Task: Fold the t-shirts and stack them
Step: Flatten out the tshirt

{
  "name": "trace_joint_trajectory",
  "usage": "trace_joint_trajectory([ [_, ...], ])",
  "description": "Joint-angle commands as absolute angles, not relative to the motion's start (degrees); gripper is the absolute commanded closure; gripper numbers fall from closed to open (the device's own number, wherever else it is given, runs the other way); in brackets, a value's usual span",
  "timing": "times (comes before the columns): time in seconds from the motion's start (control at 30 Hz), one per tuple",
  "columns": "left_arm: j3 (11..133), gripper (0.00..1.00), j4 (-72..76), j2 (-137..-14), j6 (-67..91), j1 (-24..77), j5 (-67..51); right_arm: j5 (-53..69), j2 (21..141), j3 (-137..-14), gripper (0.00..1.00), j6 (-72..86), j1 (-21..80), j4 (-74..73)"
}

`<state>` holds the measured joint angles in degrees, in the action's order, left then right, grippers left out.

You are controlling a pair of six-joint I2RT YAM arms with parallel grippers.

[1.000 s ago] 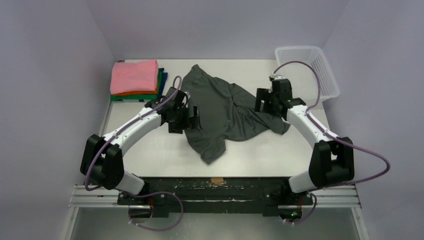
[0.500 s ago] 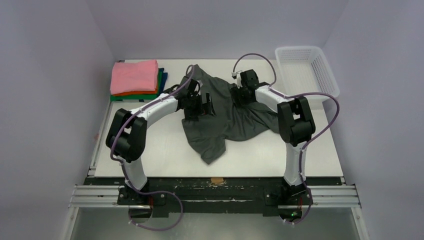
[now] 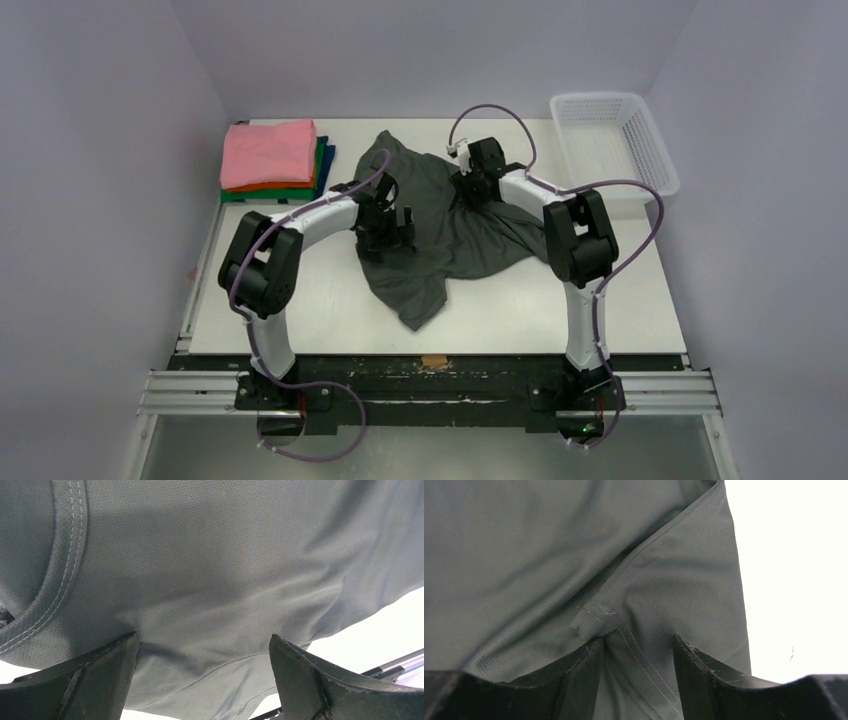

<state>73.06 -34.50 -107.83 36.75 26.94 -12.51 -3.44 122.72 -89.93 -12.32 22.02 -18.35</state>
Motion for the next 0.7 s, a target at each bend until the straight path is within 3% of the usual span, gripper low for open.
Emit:
trace_joint_trajectory([
  [0.0,70.61,0.00,-38.43,-104.59,34.63,26.41,-9.55,-6.41,125.08,-94.01,0.51,-9.67,22.03,-14.25],
  [0.3,68.00,0.00,-41.36,-102.67,35.28,25.60,-4.91,-12.85,125.60,-96.69,0.98,-3.61,21.05,-12.37],
  [0.67,66.59,0.00,-42.35,-101.49,35.22,24.08,-2.90,-6.13,124.10,-102.12,1.00,2.83,12.52,-17.45],
])
